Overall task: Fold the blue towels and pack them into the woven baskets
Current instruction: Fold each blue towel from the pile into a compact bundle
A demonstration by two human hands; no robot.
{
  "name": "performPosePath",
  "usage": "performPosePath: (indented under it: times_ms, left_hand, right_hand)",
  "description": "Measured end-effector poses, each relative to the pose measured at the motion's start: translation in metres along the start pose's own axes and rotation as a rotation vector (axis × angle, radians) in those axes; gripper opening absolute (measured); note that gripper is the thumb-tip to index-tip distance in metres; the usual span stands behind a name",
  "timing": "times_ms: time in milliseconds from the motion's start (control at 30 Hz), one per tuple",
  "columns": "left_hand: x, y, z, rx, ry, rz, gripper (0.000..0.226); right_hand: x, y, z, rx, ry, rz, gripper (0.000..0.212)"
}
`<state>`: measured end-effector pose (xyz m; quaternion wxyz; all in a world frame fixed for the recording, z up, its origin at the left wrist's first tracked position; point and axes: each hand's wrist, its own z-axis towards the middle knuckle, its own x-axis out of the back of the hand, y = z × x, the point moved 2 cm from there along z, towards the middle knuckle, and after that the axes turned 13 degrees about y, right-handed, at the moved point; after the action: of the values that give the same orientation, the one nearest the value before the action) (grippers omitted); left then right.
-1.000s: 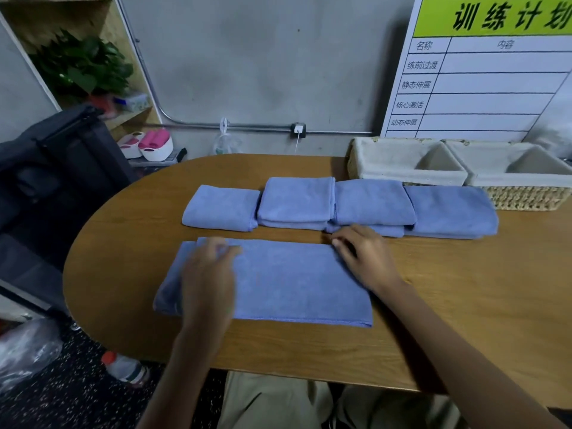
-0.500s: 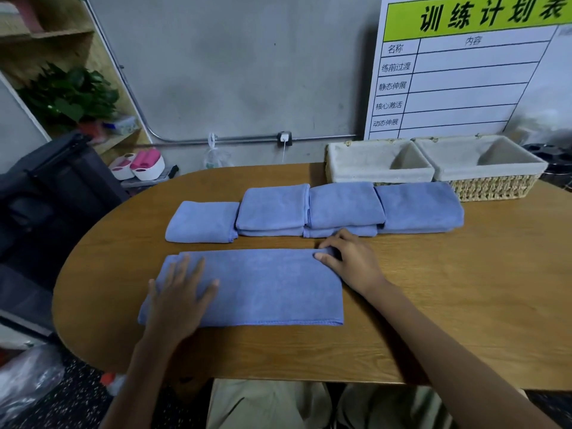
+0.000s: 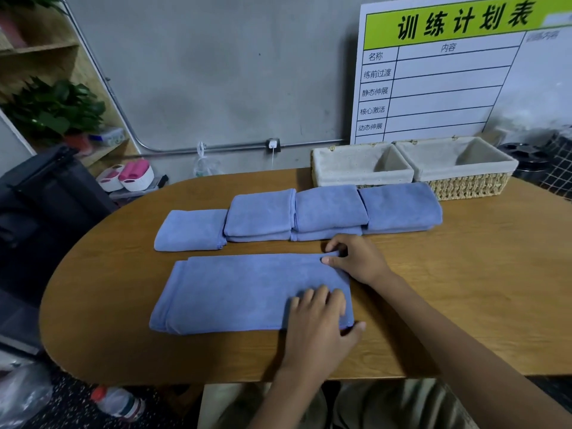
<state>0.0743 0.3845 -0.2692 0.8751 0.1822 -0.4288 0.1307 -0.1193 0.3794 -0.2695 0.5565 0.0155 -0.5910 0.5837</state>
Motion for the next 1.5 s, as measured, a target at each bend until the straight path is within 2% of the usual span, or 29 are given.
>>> performPosePath:
  times_ms: [133,300,533,633,767,833,1000,1233,1333,1400,1500]
  left_hand:
    - [-0.004,0.015,0.008,-0.039,0.021,-0.045,0.040]
    - [-0.001,0.022,0.006,-0.055,0.025,-0.268,0.015]
    - [0.007,0.005,0.003,0.103,0.118,-0.539,0.018]
    - [0.012,0.003,0.000,0.130,0.169,-0.567,0.008]
    - [0.013,-0.004,-0.002,0.177,0.296,-0.570,0.009]
    - [0.016,-0.010,-0.002,0.192,0.363,-0.597,0.003]
    - [0.032,-0.028,-0.002,0.355,0.455,-0.676,0.018]
    - [0.053,-0.072,-0.008,0.505,0.517,-0.543,0.011]
    - [0.063,-0.093,-0.013,0.556,0.534,-0.509,0.015]
    - [0.065,-0.106,-0.018,0.552,0.480,-0.405,0.010]
    - [0.059,-0.122,-0.028,0.538,0.295,-0.159,0.010]
  right_hand:
    - [0.024,0.014,0.005,-0.010,-0.085,0.146,0.015]
    - [0.042,0.020,0.002,-0.028,-0.189,0.446,0.023]
    - [0.045,0.012,0.006,-0.045,-0.262,0.673,0.024]
    - [0.047,0.015,0.013,-0.092,-0.377,0.718,0.036]
    - [0.051,0.016,0.021,-0.091,-0.565,0.780,0.050]
    - [0.049,0.013,0.027,-0.071,-0.564,0.763,0.050]
    - [0.038,-0.015,0.038,0.009,-0.449,0.743,0.042]
    - [-0.002,-0.071,0.052,0.137,-0.319,0.729,0.023]
    - [-0.027,-0.091,0.054,0.195,-0.318,0.637,0.020]
    - [-0.044,-0.097,0.053,0.233,-0.321,0.560,0.021]
    - [-0.068,-0.094,0.051,0.264,-0.338,0.431,0.022]
